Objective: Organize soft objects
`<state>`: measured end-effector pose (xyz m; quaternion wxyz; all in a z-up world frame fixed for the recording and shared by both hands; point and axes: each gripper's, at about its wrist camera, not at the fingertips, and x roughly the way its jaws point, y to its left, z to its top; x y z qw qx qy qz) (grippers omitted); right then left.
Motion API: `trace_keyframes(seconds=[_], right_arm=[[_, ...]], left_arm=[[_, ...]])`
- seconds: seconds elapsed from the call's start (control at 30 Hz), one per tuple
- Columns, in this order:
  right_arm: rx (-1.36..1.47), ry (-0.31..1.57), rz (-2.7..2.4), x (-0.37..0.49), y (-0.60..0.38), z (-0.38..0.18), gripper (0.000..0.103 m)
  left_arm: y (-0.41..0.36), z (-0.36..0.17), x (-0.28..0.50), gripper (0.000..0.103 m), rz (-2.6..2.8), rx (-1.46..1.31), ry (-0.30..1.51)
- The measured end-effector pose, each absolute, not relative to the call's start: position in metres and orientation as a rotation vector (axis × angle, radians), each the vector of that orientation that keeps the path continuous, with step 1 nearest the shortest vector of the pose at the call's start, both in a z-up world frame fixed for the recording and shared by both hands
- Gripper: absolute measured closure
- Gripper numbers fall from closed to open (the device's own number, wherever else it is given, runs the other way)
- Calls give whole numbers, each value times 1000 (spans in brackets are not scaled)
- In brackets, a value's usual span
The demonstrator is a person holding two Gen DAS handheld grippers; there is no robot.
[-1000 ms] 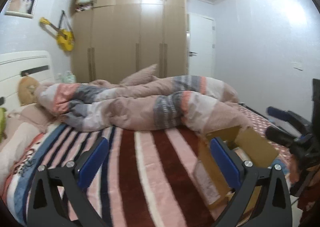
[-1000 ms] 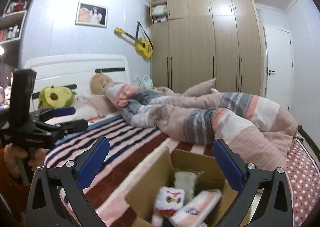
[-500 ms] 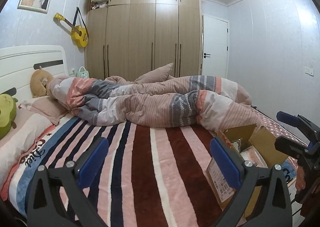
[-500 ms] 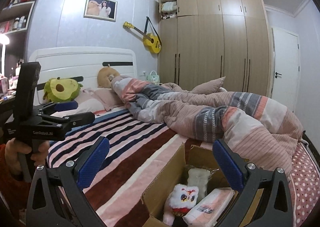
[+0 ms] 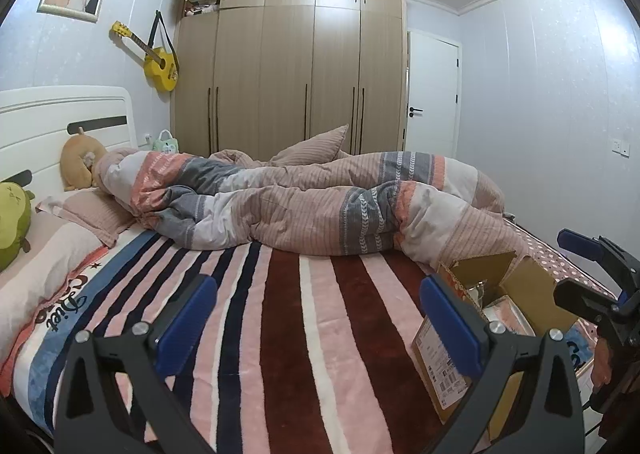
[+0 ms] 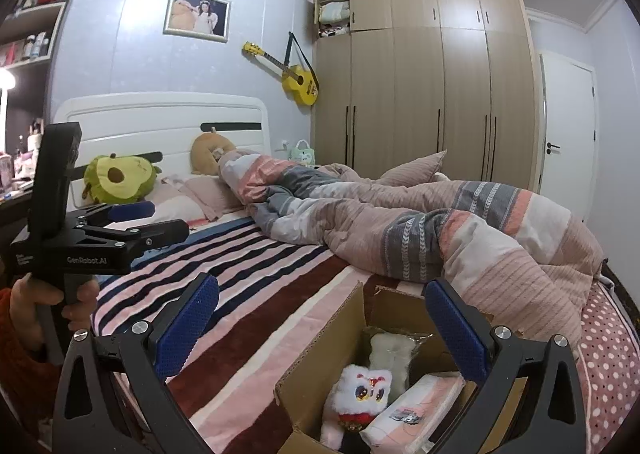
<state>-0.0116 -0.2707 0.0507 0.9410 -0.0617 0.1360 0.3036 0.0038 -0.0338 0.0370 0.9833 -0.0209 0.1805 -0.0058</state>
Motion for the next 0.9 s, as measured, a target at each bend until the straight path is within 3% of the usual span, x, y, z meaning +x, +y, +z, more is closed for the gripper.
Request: trace_keyframes(seconds=[0.9], right_arm=[[-114,276,603,-17,-276,53,0]], left_arm=[[-41,40,5,1,-24,-33,354]])
